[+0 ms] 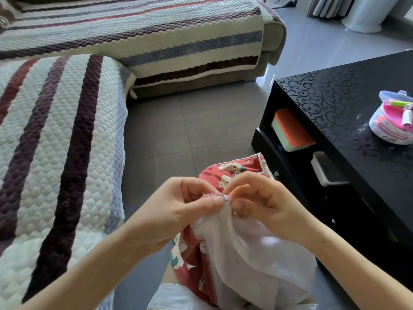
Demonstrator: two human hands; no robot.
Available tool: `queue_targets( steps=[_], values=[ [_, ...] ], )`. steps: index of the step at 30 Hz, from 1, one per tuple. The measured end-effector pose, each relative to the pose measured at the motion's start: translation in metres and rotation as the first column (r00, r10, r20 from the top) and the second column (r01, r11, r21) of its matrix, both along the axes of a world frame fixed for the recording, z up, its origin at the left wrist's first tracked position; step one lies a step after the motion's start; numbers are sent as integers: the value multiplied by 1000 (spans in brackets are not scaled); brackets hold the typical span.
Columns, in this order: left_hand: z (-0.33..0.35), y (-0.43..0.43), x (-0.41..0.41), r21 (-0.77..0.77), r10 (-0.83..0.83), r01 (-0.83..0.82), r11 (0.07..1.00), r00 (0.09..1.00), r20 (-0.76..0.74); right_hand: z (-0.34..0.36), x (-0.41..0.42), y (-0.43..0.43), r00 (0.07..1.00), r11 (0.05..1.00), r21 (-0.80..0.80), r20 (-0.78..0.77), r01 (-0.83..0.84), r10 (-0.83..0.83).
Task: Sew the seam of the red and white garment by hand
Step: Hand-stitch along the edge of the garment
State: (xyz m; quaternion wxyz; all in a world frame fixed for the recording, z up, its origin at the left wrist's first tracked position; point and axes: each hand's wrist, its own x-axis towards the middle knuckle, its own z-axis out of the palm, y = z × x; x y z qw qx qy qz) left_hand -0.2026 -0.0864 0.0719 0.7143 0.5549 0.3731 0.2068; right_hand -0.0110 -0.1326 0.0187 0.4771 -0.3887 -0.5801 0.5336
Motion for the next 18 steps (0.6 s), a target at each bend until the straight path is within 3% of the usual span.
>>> queue_targets(
  steps=[6,10,14,16,18],
  values=[
    [0,-2,2,13,0,0,1000,1000,-9,-3,1,-3,966,989,102,228,104,-125],
    [4,-4,6,106,37,-40,994,999,32,-1,-5,-5,952,956,247,218,158,-214],
    [-2,-5,10,182,122,-119,976,993,-3,0,-12,-6,953,951,231,177,204,-247],
    [-8,-5,11,175,189,-183,967,982,-19,0,-13,-7,936,948,225,219,226,-275],
    [-11,-5,14,142,243,-240,960,970,-11,-1,-12,-8,885,908,336,301,250,-355]
  ],
)
